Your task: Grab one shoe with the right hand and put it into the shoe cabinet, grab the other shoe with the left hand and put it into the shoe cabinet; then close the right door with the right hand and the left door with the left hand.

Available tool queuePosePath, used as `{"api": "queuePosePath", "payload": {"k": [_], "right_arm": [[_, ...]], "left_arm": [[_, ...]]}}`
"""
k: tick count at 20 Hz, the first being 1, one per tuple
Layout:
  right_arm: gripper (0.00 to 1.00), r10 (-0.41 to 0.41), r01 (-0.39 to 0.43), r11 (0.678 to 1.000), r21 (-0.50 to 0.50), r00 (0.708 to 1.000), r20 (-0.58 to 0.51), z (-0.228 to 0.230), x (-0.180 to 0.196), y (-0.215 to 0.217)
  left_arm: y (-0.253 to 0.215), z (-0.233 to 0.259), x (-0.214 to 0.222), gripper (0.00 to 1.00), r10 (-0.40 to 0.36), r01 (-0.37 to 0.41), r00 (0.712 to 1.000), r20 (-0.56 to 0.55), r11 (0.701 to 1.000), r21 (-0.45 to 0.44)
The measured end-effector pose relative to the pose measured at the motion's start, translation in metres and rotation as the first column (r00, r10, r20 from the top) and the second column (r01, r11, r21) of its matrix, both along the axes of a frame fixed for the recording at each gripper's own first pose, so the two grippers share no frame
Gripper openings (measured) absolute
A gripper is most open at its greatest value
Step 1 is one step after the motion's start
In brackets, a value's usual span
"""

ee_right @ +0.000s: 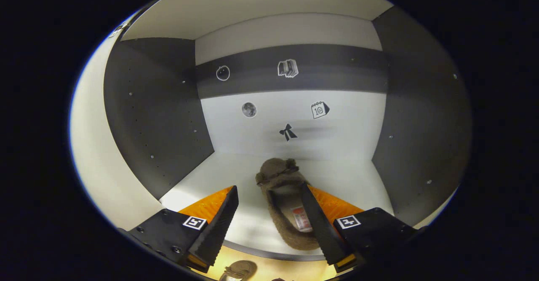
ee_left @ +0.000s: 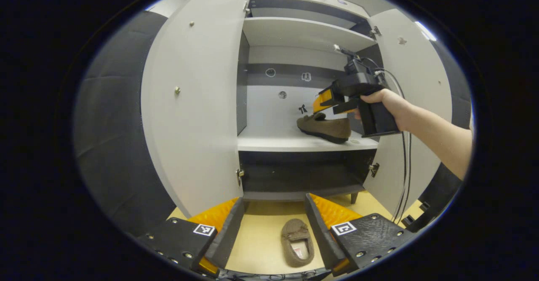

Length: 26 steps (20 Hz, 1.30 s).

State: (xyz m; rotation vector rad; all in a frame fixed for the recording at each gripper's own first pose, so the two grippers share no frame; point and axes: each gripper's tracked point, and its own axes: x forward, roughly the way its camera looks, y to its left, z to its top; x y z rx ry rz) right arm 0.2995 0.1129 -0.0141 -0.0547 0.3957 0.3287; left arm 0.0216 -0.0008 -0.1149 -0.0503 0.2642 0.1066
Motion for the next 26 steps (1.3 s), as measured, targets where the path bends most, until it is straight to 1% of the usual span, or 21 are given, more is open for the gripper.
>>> {"api": "queuePosePath", "payload": {"k": [1,3,4,6,8,9,10,11,13,14,16,18,19,21,24,25,26], "right_arm": [[0.96,-0.002,0.002,1.0,-0.013,1.0,0.019,0.004,-0.006,-0.003],[0.96,-0.005,0.007,1.0,-0.028,0.998,0.058,0.013,-0.02,-0.006],[0.96,-0.007,0.01,0.999,-0.031,0.997,0.076,0.018,-0.028,-0.008],[0.96,-0.018,0.022,0.999,-0.033,0.993,0.118,0.025,-0.045,-0.013],[0.96,-0.029,0.034,0.999,-0.023,0.982,0.187,0.035,-0.063,-0.017],[0.96,-0.029,0.034,0.999,-0.02,0.976,0.217,0.037,-0.073,-0.02],[0.93,-0.044,0.049,0.999,-0.017,0.972,0.23,0.035,-0.083,-0.026],[0.97,-0.058,0.062,0.998,-0.011,0.969,0.24,0.033,-0.093,-0.031],[0.97,-0.095,0.096,0.995,0.01,0.962,0.258,0.031,-0.112,-0.044],[0.95,-0.119,0.118,0.993,0.021,0.958,0.262,0.028,-0.121,-0.051],[0.95,-0.157,0.155,0.988,0.03,0.952,0.261,0.022,-0.14,-0.064],[0.95,-0.197,0.191,0.98,0.049,0.936,0.29,0.025,-0.159,-0.078],[0.97,-0.223,0.216,0.975,0.055,0.928,0.299,0.024,-0.169,-0.086],[0.97,-0.264,0.258,0.964,0.063,0.912,0.315,0.025,-0.193,-0.1],[0.97,-0.307,0.312,0.949,0.039,0.893,0.328,0.023,-0.232,-0.118],[0.94,-0.312,0.319,0.947,0.033,0.891,0.33,0.022,-0.244,-0.119],[0.97,-0.327,0.336,0.941,0.029,0.886,0.329,0.02,-0.257,-0.124]], "left_arm": [[0.001,-0.005,0.0,0.84,-0.005,0.005,1.0,-0.007,1.0,0.003],[0.002,-0.013,0.001,0.88,-0.019,0.019,1.0,-0.022,1.0,0.014],[0.003,-0.017,0.002,0.84,-0.026,0.027,0.999,-0.028,1.0,0.016],[0.002,-0.024,0.003,0.84,-0.042,0.042,0.999,-0.026,0.999,0.022],[0.0,-0.036,0.004,0.84,-0.07,0.071,0.997,-0.034,0.997,0.03],[-0.002,-0.046,0.003,0.84,-0.081,0.083,0.995,-0.058,0.996,0.024],[-0.004,-0.055,0.002,0.84,-0.09,0.091,0.993,-0.075,0.996,0.013],[-0.008,-0.064,0.001,0.84,-0.11,0.11,0.989,-0.095,0.994,-0.007],[-0.016,-0.084,0.0,0.84,-0.15,0.147,0.98,-0.133,0.988,-0.037],[-0.018,-0.095,0.0,0.84,-0.168,0.164,0.974,-0.153,0.986,-0.041],[-0.023,-0.117,-0.002,0.84,-0.198,0.194,0.959,-0.201,0.98,-0.041],[-0.028,-0.129,-0.001,0.84,-0.24,0.234,0.944,-0.228,0.971,-0.054],[-0.032,-0.138,0.001,0.84,-0.261,0.253,0.935,-0.239,0.965,-0.063],[-0.039,-0.161,0.005,0.84,-0.292,0.281,0.915,-0.277,0.956,-0.082],[-0.044,-0.201,0.016,0.85,-0.326,0.302,0.882,-0.34,0.945,-0.122],[-0.045,-0.213,0.019,0.88,-0.334,0.309,0.871,-0.361,0.943,-0.126],[-0.044,-0.226,0.022,0.85,-0.338,0.317,0.86,-0.383,0.941,-0.119]]}}
